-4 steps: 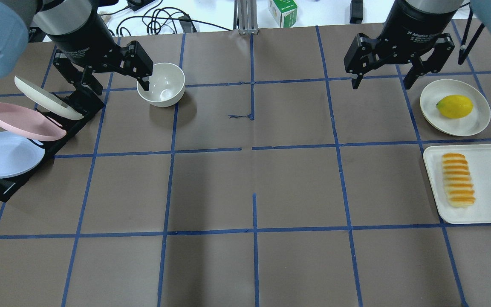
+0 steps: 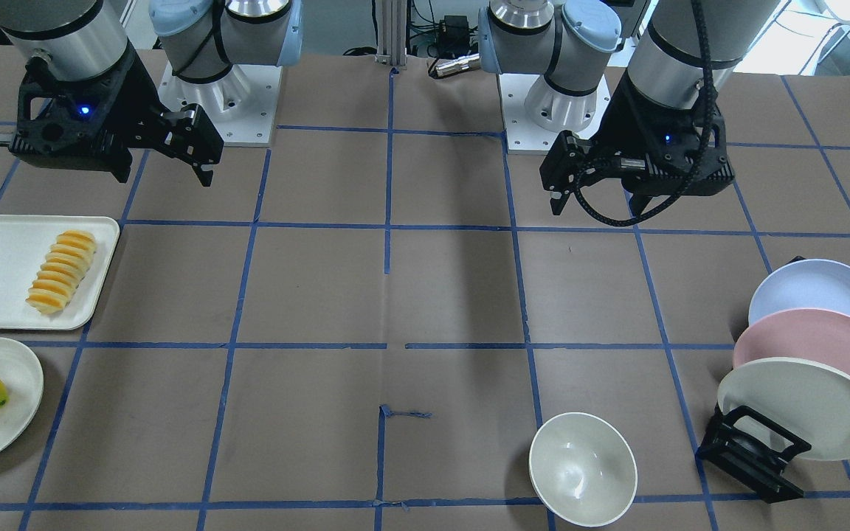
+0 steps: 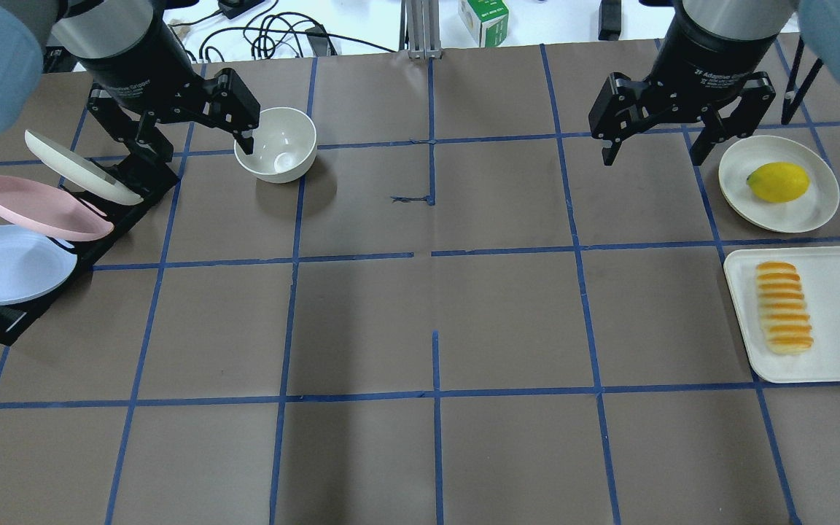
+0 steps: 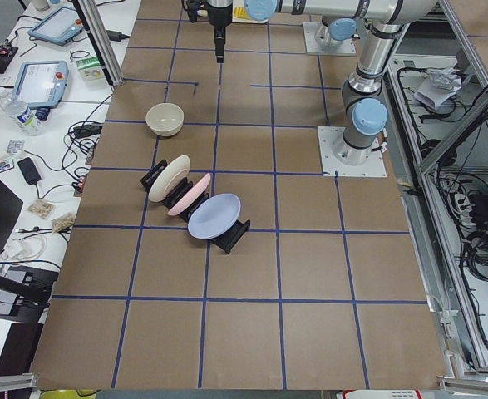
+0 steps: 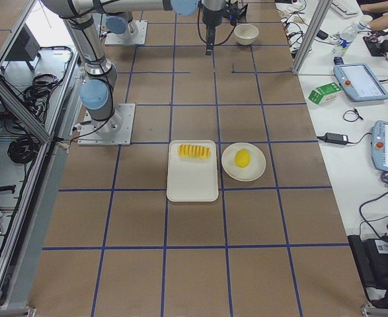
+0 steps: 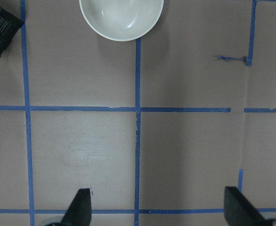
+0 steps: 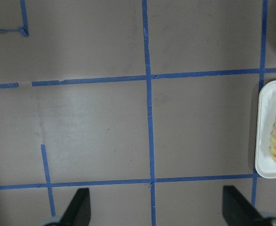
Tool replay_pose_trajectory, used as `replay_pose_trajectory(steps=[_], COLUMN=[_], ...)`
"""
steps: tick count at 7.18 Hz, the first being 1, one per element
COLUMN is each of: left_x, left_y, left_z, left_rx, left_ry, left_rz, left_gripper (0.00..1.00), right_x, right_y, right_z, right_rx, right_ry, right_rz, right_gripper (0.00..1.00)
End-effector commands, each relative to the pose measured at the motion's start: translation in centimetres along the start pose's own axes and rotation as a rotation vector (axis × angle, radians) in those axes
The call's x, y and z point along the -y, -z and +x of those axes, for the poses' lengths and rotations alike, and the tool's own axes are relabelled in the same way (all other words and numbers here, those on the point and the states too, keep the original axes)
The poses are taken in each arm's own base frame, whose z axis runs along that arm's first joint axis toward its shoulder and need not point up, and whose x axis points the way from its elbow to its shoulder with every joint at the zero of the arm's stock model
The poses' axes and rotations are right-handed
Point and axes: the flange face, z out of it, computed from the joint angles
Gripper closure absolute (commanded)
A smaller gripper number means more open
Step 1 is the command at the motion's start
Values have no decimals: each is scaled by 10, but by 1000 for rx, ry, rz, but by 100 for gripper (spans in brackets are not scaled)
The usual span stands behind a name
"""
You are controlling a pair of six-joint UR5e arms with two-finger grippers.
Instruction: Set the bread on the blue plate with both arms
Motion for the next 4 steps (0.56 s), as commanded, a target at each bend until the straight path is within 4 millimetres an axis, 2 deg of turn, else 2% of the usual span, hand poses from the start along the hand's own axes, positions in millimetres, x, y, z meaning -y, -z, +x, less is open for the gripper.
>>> replay_pose_trajectory(steps=[1, 4], left_x=[-1, -1], left_y=[2, 2], left_z=[-2, -5], left_rx=[3, 1], left_ry=[2, 9], left_rz=[5, 5], left_gripper=[0, 0], right_x=[1, 1], right_y=[0, 0], right_z=[4, 5], right_rx=[0, -1], right_ry=[-1, -2], right_rz=[2, 0], right_gripper=[0, 0])
